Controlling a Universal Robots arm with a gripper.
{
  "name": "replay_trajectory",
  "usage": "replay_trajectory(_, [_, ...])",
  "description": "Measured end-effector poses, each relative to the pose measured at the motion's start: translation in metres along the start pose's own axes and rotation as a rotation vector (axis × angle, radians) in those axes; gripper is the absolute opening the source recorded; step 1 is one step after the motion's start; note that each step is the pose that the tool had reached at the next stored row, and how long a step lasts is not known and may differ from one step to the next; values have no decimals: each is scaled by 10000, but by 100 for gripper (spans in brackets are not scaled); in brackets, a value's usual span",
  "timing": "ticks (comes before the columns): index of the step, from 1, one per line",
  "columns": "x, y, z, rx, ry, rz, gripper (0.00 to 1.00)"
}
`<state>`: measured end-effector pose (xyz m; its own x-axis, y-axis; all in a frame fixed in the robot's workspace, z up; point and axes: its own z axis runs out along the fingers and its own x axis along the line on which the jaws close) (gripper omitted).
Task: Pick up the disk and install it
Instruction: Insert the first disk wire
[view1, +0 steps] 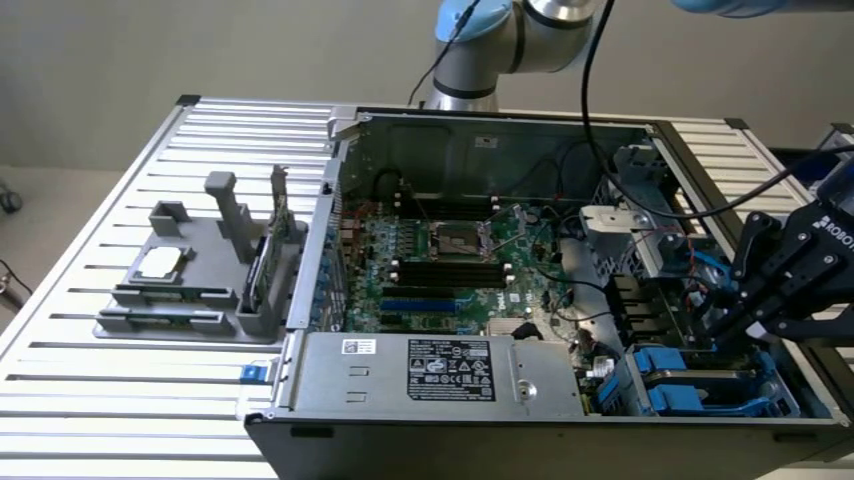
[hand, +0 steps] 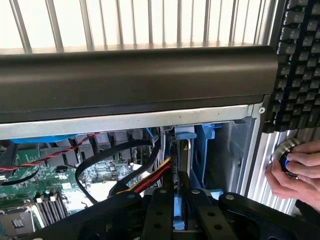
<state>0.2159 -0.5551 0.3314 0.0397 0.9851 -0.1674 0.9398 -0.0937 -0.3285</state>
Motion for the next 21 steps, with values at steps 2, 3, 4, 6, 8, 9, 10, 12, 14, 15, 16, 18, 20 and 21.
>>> replay_trajectory(2, [1,1,0,24,28,87,16])
replay_trajectory(3, [1,3,0,36,35,117,16])
replay_trajectory(4, [1,6,0,54,34,138,16])
replay_trajectory(6, [1,10,-1,84,25,178,16])
replay_trajectory(8, [1,11,-2,104,7,221,16])
replay_trajectory(9, [0,12,-2,110,0,234,16])
replay_trajectory(10, [0,15,-4,115,-12,241,16])
replay_trajectory(12, [-2,18,-5,120,-33,253,16])
replay_trajectory(14, [-6,20,-4,133,-41,259,16])
replay_trajectory(15, [-7,21,-4,139,-44,259,16])
replay_trajectory(16, [-7,21,-5,143,-47,259,16])
replay_trajectory(18, [-7,21,-5,150,-55,262,16])
replay_trajectory(20, [-8,24,-5,157,-58,261,16])
replay_trajectory(21, [-8,25,-5,160,-59,261,16])
